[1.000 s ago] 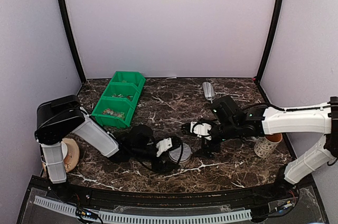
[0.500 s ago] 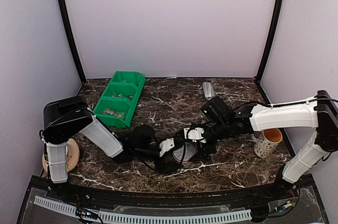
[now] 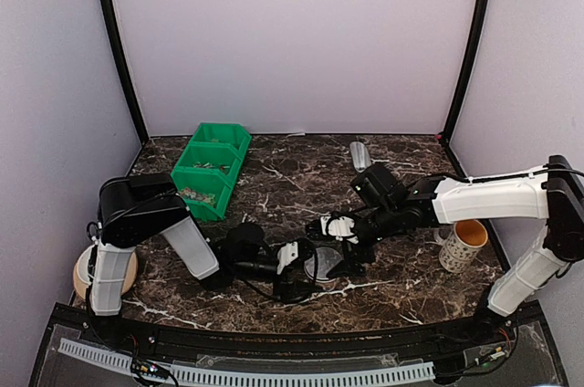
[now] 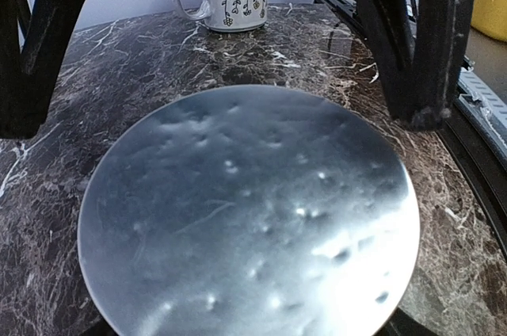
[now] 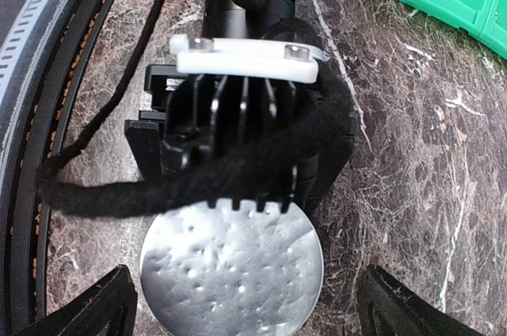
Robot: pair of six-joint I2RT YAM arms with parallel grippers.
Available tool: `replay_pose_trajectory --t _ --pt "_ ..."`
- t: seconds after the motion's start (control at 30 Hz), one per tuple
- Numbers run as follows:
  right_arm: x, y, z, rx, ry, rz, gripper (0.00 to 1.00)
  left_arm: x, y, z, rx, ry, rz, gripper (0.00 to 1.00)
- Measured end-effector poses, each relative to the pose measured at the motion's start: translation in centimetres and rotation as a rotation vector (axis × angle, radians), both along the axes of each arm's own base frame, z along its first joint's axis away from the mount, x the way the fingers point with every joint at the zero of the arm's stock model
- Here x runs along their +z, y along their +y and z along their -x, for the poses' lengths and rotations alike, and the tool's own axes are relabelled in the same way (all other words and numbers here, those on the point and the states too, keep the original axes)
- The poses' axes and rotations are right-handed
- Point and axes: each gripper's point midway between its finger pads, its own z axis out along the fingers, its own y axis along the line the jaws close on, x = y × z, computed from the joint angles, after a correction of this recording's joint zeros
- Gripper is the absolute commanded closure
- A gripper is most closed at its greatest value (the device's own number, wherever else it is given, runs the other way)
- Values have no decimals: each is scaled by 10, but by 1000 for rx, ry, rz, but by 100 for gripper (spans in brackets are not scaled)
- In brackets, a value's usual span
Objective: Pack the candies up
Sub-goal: Screw the box lid onto the packing box.
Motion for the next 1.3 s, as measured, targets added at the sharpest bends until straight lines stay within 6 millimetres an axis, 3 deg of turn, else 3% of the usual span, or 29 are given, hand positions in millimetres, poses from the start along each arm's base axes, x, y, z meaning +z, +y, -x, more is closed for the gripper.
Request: replay_pose_trajectory --t 0.23,0.37,1.3 --pt "1 3 5 6 33 -29 3 0 1 -1 -27 21 33 24" --pt "2 5 5 -2 41 -36 3 0 -2 0 -42 30 38 16" --pt "-19 0 -2 -88 71 16 2 0 -9 -7 -38 31 35 17"
